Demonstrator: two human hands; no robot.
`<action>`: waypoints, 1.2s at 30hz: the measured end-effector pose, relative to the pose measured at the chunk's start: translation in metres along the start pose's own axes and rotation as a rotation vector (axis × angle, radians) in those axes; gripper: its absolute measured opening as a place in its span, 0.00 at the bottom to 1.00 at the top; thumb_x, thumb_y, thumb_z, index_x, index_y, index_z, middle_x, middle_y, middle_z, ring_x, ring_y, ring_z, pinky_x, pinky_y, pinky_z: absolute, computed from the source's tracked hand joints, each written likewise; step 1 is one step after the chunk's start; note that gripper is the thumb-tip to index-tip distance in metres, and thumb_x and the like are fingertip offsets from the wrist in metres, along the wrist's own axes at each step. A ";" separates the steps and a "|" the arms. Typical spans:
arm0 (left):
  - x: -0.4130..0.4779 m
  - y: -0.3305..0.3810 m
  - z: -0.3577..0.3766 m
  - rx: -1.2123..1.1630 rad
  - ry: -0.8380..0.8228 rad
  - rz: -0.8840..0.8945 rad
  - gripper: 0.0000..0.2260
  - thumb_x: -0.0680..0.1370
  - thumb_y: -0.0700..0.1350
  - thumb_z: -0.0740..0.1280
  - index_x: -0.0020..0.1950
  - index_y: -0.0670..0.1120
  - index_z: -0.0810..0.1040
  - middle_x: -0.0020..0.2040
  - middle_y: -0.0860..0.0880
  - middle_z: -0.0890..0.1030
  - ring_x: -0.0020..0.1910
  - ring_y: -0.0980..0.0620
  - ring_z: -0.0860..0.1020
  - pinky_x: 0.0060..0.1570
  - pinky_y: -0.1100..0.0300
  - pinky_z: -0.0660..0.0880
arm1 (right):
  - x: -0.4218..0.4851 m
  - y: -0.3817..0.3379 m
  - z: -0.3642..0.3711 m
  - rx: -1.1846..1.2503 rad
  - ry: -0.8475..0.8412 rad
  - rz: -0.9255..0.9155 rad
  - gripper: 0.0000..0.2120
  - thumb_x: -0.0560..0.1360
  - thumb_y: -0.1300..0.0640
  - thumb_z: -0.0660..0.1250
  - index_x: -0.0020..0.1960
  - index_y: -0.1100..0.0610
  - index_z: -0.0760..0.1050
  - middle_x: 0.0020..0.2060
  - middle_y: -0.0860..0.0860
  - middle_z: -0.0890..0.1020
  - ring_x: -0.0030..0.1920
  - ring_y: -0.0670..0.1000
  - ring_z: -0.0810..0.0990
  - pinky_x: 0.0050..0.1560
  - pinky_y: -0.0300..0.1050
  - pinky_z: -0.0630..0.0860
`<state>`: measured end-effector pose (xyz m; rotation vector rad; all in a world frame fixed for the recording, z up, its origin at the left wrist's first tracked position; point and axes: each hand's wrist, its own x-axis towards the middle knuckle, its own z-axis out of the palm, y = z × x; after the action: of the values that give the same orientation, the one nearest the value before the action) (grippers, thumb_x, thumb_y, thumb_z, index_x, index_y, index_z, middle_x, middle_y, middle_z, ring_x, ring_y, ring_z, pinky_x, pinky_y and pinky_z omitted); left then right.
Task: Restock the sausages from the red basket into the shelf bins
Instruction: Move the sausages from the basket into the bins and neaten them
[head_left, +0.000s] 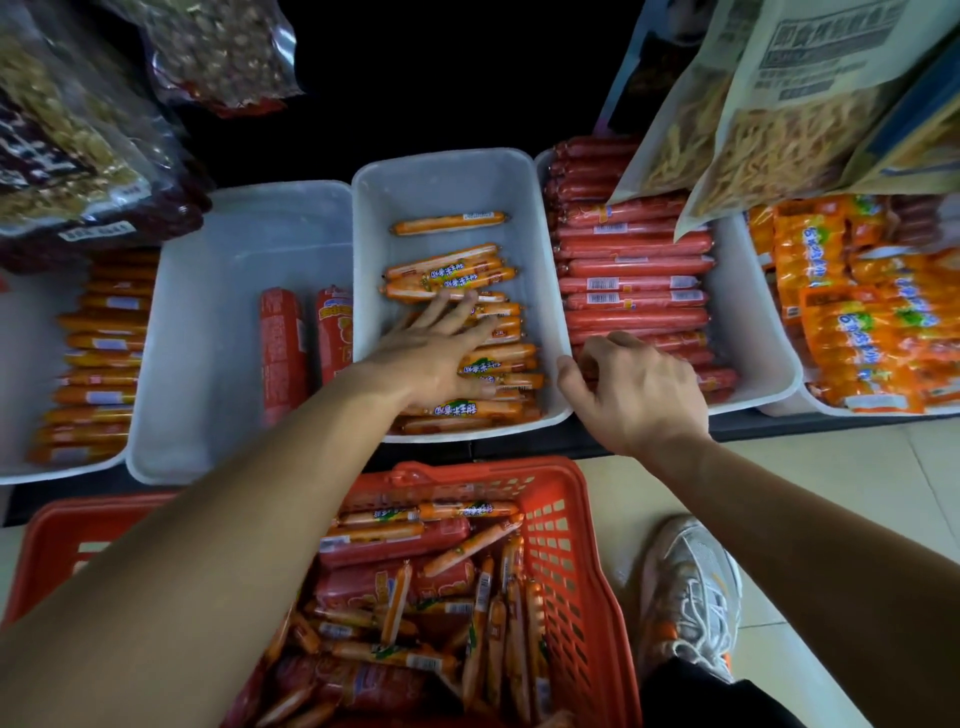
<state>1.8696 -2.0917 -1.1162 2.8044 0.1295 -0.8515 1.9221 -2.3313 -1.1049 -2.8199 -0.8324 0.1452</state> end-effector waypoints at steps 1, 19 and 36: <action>0.000 0.001 -0.003 -0.009 0.030 0.009 0.36 0.78 0.66 0.61 0.80 0.61 0.46 0.80 0.56 0.36 0.79 0.50 0.36 0.76 0.43 0.43 | 0.000 -0.001 -0.001 -0.001 -0.015 -0.004 0.22 0.79 0.36 0.52 0.46 0.51 0.76 0.44 0.50 0.80 0.41 0.58 0.80 0.38 0.47 0.66; -0.298 0.004 0.014 -0.400 0.220 -0.375 0.18 0.80 0.53 0.64 0.70 0.52 0.74 0.66 0.47 0.79 0.64 0.47 0.77 0.63 0.56 0.72 | -0.067 -0.125 -0.170 -0.454 -0.298 -0.414 0.28 0.79 0.35 0.51 0.66 0.54 0.72 0.61 0.55 0.76 0.57 0.58 0.78 0.40 0.49 0.71; -0.293 -0.028 0.194 -0.533 -0.007 -0.461 0.20 0.80 0.55 0.64 0.69 0.47 0.72 0.60 0.41 0.80 0.59 0.40 0.78 0.54 0.50 0.75 | -0.149 -0.145 0.078 -0.180 -0.749 -0.204 0.35 0.79 0.45 0.63 0.80 0.56 0.54 0.78 0.57 0.56 0.76 0.62 0.59 0.71 0.57 0.66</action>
<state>1.5181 -2.1140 -1.1149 2.2904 0.8869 -0.7665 1.7095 -2.2805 -1.1443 -2.8070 -1.3158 1.1955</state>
